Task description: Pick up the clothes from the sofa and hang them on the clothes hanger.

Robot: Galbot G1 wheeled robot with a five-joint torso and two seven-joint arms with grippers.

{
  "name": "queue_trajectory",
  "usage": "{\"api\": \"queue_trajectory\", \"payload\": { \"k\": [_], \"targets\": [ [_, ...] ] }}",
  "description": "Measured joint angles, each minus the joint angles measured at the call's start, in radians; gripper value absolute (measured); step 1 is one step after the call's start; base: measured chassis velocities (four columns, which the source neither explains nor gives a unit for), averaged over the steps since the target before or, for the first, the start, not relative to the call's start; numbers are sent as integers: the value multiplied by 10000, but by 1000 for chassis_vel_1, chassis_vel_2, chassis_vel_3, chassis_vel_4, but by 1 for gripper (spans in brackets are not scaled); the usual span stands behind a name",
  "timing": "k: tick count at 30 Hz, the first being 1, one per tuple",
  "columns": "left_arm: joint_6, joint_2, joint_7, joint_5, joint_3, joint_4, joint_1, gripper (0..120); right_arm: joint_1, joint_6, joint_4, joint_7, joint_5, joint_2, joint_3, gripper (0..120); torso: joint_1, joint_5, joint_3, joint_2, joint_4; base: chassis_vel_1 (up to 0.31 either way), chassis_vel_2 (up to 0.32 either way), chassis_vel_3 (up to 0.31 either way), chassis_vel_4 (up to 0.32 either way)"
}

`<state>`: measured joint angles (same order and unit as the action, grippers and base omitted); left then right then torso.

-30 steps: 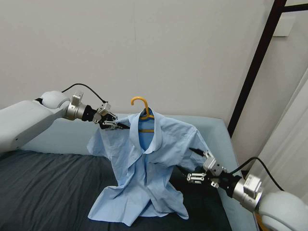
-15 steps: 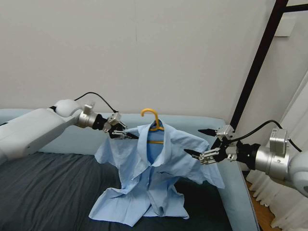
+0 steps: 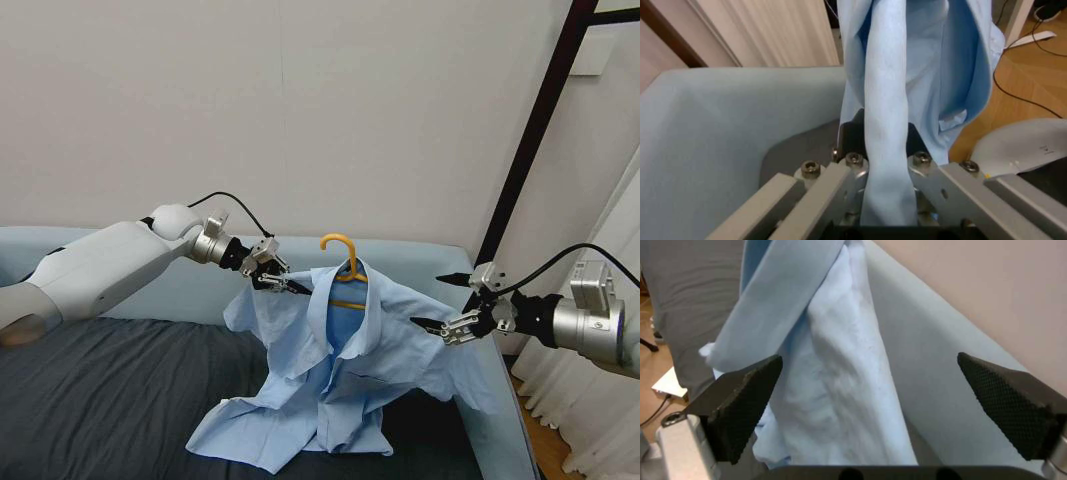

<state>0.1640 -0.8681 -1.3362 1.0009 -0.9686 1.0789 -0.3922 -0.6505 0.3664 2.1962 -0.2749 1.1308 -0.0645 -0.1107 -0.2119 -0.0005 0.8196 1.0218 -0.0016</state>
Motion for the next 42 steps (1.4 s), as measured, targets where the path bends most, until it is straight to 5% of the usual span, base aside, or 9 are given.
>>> {"api": "queue_trajectory", "payload": {
  "k": [6, 31, 38, 42],
  "targets": [
    [-164, 232, 307, 191, -76, 883, 46, 2, -99, 24, -102, 6, -246, -454, 276, 100, 1, 2, -1, 0, 6, 0, 0, 0, 0],
    [-106, 377, 541, -31, -107, 1403, 226, 2, -431, -157, 242, -407, -661, -401, 347, 8, 1, -2, -1, 0, 5, 0, 0, 0, 0],
    [-64, 302, 605, -165, 59, 1274, 287, 6, -514, -333, 296, -476, -702, -424, 368, 7, 1, -2, -1, 0, 3, 0, 0, 0, 0],
    [-10, 278, 785, -256, 211, 1224, 294, 24, -570, -567, 263, -456, -729, -507, 414, 7, 1, -1, -1, 0, 4, 0, 0, 0, 0]
  ]
}}
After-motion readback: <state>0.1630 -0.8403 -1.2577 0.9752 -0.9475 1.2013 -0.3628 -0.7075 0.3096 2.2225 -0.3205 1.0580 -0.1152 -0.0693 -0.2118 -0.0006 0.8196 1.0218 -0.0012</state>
